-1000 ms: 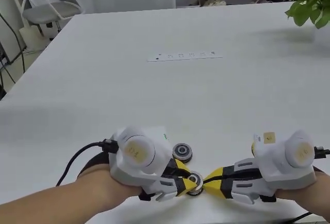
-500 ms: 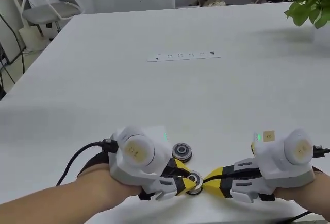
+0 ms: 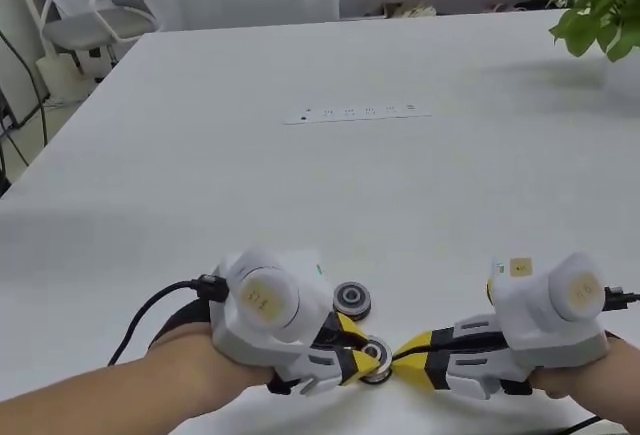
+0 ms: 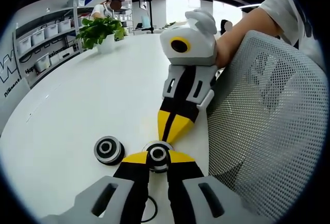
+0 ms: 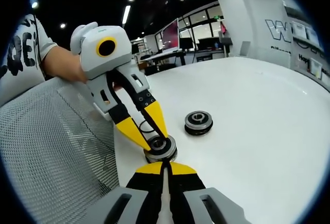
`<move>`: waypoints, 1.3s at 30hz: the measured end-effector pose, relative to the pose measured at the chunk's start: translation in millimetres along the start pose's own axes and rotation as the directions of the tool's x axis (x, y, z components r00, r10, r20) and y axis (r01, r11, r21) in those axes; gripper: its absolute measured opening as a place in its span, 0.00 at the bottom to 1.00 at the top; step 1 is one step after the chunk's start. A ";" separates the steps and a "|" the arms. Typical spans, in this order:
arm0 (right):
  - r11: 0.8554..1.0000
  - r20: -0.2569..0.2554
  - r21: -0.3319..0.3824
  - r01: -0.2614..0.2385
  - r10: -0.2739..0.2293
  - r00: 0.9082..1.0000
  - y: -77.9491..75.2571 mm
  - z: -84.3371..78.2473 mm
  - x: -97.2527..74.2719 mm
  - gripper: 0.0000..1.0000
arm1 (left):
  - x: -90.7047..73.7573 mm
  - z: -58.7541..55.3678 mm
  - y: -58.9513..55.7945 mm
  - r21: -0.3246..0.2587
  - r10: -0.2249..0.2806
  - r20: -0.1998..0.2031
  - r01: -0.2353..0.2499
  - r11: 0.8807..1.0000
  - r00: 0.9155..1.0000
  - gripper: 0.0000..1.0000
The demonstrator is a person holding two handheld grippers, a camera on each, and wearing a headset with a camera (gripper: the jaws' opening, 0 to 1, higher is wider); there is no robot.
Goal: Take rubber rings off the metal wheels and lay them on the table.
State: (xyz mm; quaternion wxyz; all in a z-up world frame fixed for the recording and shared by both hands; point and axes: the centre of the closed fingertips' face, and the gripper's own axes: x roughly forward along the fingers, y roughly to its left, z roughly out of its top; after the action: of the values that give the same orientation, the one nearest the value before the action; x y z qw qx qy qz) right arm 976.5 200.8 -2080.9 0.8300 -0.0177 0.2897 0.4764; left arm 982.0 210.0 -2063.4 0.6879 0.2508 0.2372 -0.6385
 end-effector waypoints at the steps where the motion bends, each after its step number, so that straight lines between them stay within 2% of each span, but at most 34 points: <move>1: 1.000 0.000 0.009 0.000 0.000 1.000 -0.1 -0.4 -0.2 0.00 | 0.0 0.0 -0.1 0.000 0.000 0.000 0.000 1.000 1.000 0.07; 12: 0.995 0.018 0.100 -0.006 0.004 1.000 -0.3 1.5 -2.1 0.00 | -0.1 0.1 0.1 0.000 -0.001 0.001 0.001 1.000 1.000 0.07; 19: 0.996 0.022 0.084 -0.005 0.003 1.000 -0.4 1.7 -1.9 0.00 | 0.4 0.3 0.8 0.000 0.000 0.002 0.000 1.000 1.000 0.07; 25: 1.000 0.008 -0.019 -0.011 0.011 1.000 2.1 0.9 -0.3 0.00 | 0.4 0.2 0.5 0.000 0.000 0.001 0.000 1.000 1.000 0.07; 29: 0.999 0.008 -0.035 -0.013 0.013 1.000 2.9 1.4 -1.1 0.01 | 0.4 0.2 0.6 -0.001 0.000 0.001 0.000 1.000 1.000 0.07; 32: 0.998 0.004 -0.061 -0.008 0.009 1.000 3.7 1.4 -1.6 0.08 | 0.3 0.1 0.5 -0.001 0.000 0.001 0.000 1.000 1.000 0.07; 37: 0.995 -0.015 -0.099 -0.029 0.027 1.000 7.2 -0.4 1.3 0.11 | 0.3 0.2 0.3 -0.003 0.002 0.003 -0.002 1.000 1.000 0.07; 39: 0.995 -0.007 -0.100 -0.026 0.025 1.000 5.9 1.6 1.4 0.13 | 0.3 0.2 0.3 -0.003 0.002 0.003 -0.002 1.000 1.000 0.07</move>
State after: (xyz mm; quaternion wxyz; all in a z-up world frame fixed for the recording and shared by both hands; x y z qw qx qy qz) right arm 973.0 205.6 -2078.8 0.8210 -0.0570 0.2681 0.5008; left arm 982.4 209.7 -2063.4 0.6894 0.2489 0.2370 -0.6377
